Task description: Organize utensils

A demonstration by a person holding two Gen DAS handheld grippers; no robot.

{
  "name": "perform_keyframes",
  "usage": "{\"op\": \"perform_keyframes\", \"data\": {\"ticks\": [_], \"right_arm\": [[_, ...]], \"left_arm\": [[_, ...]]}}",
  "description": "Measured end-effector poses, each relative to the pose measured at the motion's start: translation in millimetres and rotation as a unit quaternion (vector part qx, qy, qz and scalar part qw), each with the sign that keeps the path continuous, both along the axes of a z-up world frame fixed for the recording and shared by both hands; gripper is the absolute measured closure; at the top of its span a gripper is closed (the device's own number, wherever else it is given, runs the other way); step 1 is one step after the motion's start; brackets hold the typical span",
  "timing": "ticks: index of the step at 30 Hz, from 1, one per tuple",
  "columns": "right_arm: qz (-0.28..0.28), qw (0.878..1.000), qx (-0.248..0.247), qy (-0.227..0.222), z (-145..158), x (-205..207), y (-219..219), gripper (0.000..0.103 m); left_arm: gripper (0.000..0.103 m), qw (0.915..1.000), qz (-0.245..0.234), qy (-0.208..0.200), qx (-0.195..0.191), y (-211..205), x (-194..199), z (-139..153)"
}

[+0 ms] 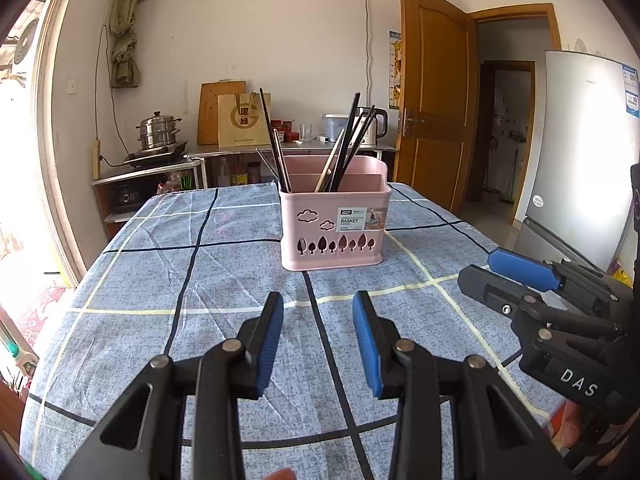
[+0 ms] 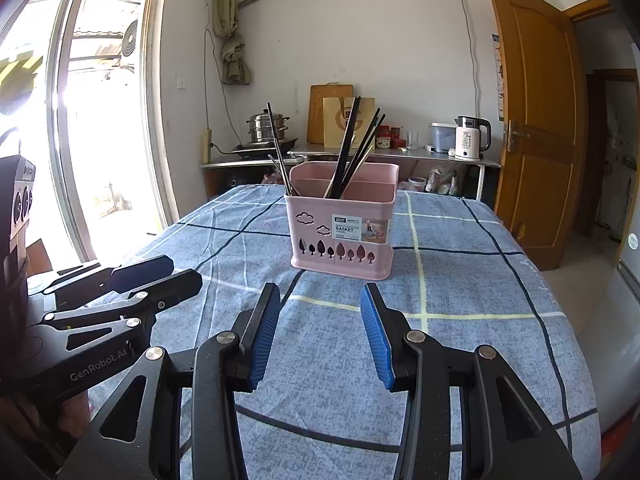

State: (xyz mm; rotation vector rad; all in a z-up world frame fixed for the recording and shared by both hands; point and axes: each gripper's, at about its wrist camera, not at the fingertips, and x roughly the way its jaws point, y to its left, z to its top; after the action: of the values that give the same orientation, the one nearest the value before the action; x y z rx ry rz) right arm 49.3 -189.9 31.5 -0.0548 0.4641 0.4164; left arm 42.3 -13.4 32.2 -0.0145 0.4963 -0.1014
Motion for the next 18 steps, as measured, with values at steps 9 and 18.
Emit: {"op": "perform_keyframes", "data": {"ticks": [9, 18], "right_arm": [[0.002, 1.000, 0.001, 0.002, -0.8, -0.3, 0.0, 0.060], [0.001, 1.000, 0.002, 0.003, -0.8, 0.6, 0.0, 0.060]], "left_arm": [[0.065, 1.0000, 0.001, 0.001, -0.002, -0.1, 1.9, 0.6], [0.065, 1.0000, 0.001, 0.001, -0.001, -1.1, 1.9, 0.1]]}}
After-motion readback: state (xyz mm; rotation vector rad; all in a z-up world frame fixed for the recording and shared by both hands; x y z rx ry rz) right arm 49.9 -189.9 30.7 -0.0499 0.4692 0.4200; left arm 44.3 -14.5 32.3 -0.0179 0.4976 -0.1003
